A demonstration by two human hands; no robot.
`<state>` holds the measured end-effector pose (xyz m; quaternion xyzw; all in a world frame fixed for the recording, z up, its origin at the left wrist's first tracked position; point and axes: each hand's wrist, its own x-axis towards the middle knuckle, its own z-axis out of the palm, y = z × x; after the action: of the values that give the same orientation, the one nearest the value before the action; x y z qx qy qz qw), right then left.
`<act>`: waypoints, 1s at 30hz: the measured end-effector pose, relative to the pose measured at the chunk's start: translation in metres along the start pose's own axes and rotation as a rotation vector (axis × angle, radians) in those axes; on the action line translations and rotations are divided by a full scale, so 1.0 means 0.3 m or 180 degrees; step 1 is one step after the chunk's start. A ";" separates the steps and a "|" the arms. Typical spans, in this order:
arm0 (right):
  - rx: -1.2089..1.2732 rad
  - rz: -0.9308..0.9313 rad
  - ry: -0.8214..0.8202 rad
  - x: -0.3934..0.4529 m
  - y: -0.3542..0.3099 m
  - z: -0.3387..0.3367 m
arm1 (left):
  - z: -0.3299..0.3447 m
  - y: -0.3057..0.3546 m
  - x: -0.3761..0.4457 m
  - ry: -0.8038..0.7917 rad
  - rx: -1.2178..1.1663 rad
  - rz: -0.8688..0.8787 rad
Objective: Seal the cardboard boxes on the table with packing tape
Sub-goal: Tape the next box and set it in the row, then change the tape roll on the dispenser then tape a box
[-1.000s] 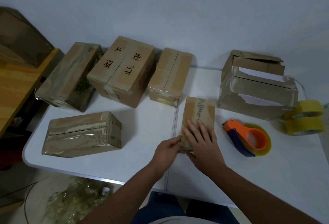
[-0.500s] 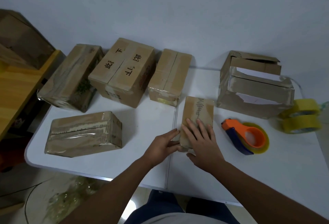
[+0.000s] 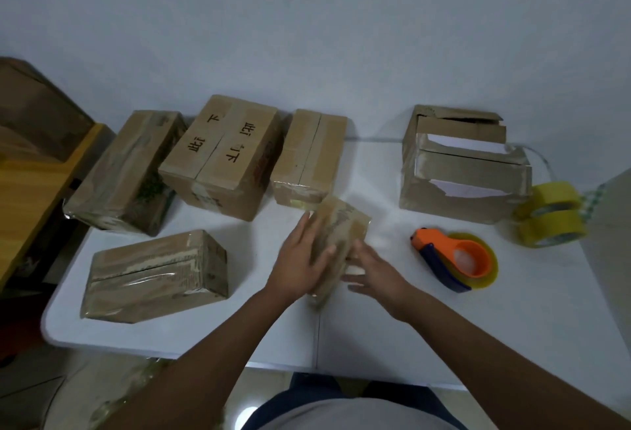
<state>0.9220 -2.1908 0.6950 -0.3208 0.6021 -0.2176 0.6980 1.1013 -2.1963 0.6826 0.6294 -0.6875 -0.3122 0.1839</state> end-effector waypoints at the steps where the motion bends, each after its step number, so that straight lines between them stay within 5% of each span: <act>1: -0.0054 0.0055 -0.0124 -0.001 0.010 0.028 | 0.002 0.009 0.006 -0.0048 0.0375 -0.0041; 6: -0.0342 -0.0117 0.0340 0.051 0.000 0.044 | 0.005 -0.042 -0.002 -0.0594 0.1484 -0.0175; 16: -0.0520 -0.0179 0.0359 0.121 -0.025 0.062 | -0.116 -0.159 0.010 -0.0093 0.1458 -0.0641; 20: -0.0875 -0.0422 0.0544 0.115 -0.020 0.007 | -0.101 -0.137 0.030 -0.0017 0.1436 -0.0301; 26: -0.1912 -0.1135 0.1989 0.066 0.093 -0.287 | 0.017 -0.019 0.096 -0.0339 0.1342 0.0266; 28: -0.2353 -0.0959 0.2546 0.062 0.135 -0.407 | 0.059 0.025 0.131 -0.0471 0.1410 0.0402; 30: -0.2734 -0.0554 0.2567 0.073 0.179 -0.499 | 0.101 0.065 0.159 -0.0632 0.1422 0.0462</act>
<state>0.7747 -2.1963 0.6312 -0.5147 0.8253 -0.1156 0.2015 1.0604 -2.2369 0.6666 0.5696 -0.7975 -0.1988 -0.0063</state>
